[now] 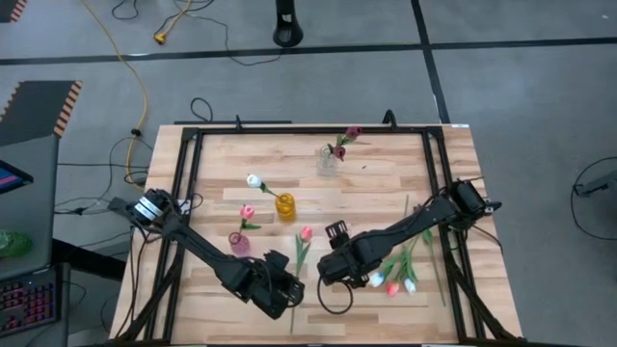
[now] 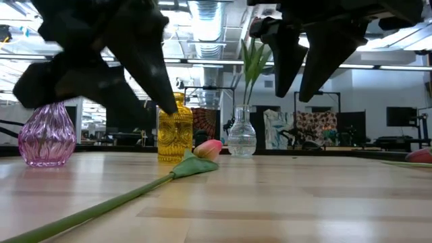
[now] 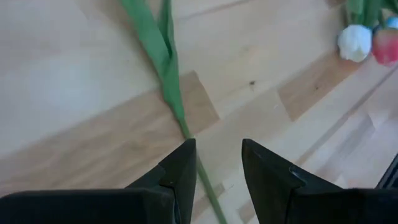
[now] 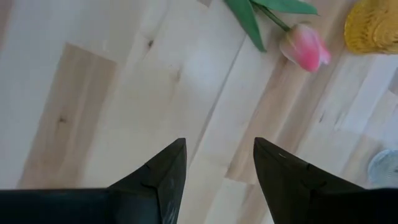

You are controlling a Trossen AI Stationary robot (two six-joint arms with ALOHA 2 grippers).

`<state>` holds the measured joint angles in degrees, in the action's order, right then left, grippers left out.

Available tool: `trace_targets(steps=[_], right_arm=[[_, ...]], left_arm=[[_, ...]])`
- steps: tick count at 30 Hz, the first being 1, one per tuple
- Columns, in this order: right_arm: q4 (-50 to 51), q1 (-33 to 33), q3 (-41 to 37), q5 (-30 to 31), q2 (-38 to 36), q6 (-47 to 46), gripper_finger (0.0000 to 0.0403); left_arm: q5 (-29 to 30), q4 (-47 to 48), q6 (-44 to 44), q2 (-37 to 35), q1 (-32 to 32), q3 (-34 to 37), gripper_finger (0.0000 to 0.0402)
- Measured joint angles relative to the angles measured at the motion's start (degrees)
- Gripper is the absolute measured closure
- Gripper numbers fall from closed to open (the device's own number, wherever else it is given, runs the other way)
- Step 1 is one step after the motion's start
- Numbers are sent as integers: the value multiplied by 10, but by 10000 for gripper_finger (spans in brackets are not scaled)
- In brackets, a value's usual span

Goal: Sort flowers into vase by color
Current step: Put the pink flower into the purple vase

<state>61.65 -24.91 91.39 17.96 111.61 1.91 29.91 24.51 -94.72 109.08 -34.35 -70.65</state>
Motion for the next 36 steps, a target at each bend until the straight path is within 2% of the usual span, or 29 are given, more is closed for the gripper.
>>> trace_targets(steps=[11,24,36], right_arm=[[-6,-11,0,0,0,-4,189],[-7,-12,0,0,0,-4,189],[-7,-12,0,0,0,-4,189]], left_arm=[[3,-1,-21,54,11,0,286],[20,-25,6,64,47,-1,286],[-17,-18,21,63,70,-1,286]])
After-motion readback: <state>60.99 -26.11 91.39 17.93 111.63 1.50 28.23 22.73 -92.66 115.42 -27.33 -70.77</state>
